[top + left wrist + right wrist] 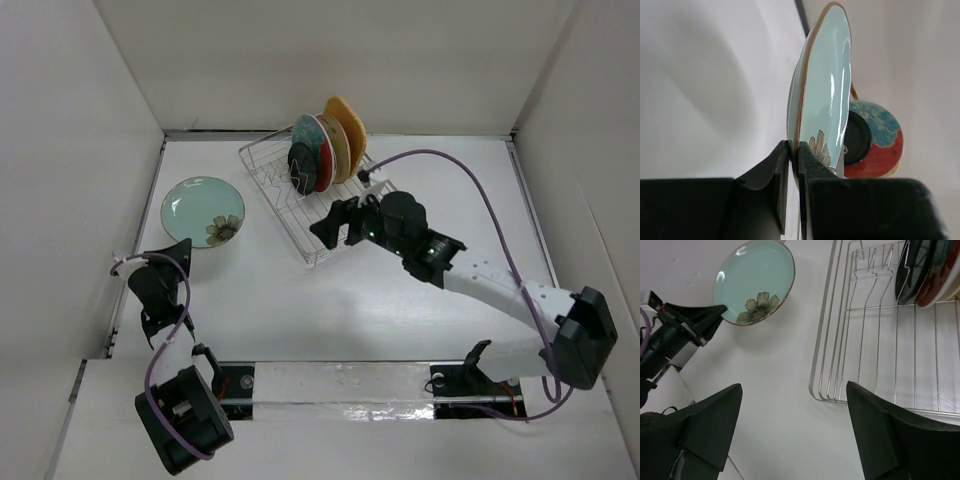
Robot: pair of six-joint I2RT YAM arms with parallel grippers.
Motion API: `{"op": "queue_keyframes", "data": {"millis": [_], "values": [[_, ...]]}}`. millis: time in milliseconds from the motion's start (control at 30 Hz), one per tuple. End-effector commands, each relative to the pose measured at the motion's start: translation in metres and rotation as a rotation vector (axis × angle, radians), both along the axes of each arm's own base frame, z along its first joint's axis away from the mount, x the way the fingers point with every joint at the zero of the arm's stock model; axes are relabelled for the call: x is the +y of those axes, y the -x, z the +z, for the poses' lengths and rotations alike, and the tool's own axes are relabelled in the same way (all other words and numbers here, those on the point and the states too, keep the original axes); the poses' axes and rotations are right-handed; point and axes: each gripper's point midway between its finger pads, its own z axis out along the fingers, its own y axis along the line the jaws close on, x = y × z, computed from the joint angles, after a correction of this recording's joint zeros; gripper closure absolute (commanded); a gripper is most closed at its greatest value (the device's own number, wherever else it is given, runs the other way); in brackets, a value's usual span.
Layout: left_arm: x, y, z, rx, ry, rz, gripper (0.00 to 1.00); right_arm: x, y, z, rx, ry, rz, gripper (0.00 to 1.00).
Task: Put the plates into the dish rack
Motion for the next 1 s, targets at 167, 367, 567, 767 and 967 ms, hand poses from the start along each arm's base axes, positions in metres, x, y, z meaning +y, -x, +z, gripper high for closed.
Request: {"op": "queue_keyframes", "data": {"millis": [167,367,567,767,967], "values": [[-0.058,0.003,0.129,-0.386,-0.14,-0.306,1.0,0.075,-0.055,0.043,-0.021,-0.057,0.061,0.04],[-0.1,0.011,0.151,-0.471,-0.142,-0.493,1.0,0.102,-0.101,0.024,0.016,-0.013,0.071,0.02],[-0.137,0.021,0.177,-0.561,-0.103,-0.666,1.0,0.094,-0.122,0.009,0.048,-0.011,0.071,0.01],[-0.152,0.024,0.183,-0.59,-0.128,-0.737,1.0,0.095,-0.094,0.022,0.028,-0.124,0.273,0.28],[-0.148,0.013,0.174,-0.525,-0.195,-0.705,1.0,0.096,-0.058,0.032,0.028,-0.238,0.467,0.96]]}}
